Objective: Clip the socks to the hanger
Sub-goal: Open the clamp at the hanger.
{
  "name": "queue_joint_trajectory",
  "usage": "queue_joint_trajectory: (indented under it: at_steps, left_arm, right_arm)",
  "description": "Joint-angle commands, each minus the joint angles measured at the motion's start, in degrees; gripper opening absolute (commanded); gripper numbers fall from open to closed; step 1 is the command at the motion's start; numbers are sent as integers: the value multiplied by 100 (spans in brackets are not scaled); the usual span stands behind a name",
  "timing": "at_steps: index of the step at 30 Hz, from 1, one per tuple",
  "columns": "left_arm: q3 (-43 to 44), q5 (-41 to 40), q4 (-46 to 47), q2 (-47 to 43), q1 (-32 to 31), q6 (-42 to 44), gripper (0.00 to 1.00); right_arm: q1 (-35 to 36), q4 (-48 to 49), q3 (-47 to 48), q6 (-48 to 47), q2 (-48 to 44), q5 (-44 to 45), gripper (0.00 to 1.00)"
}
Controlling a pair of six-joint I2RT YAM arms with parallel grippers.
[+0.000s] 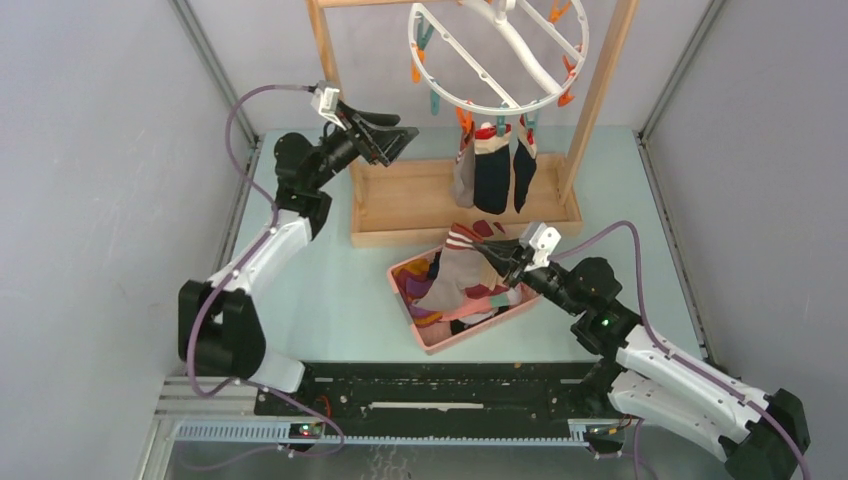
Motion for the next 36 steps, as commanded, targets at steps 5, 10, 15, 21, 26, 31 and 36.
queue_joint_trajectory:
  at_steps: [5,10,15,21,26,31,36]
  left_arm:
    - [-100,301,1089,143,44,-308,77]
    - [-1187,-769,470,-1068,57,538,78]
    - [-2140,-1645,-80,-2358,57,930,78]
    - [-2830,-2011,-771,-3541,55,1187,80]
    - [-3154,-1883,-936,-3961,57,1178,80]
    - [-3253,-1358,-769,-3911,42,970,79]
    - [-3247,-1054,-535,-3730,-307,1094,79]
  right_arm:
    - [-109,515,1145,661,1084,673,0]
    - [187,534,2151,658,2141,1780,0]
    - [708,1120,2864,273,3228,2849,0]
    - [1008,1866,3404,-11,4146,4563,0]
    - [818,1867,3280,-78,4015,5291,0]
    - [672,1746,2894,-71,3554,5416,0]
    - [296,1408,2497,224,3030,5482,0]
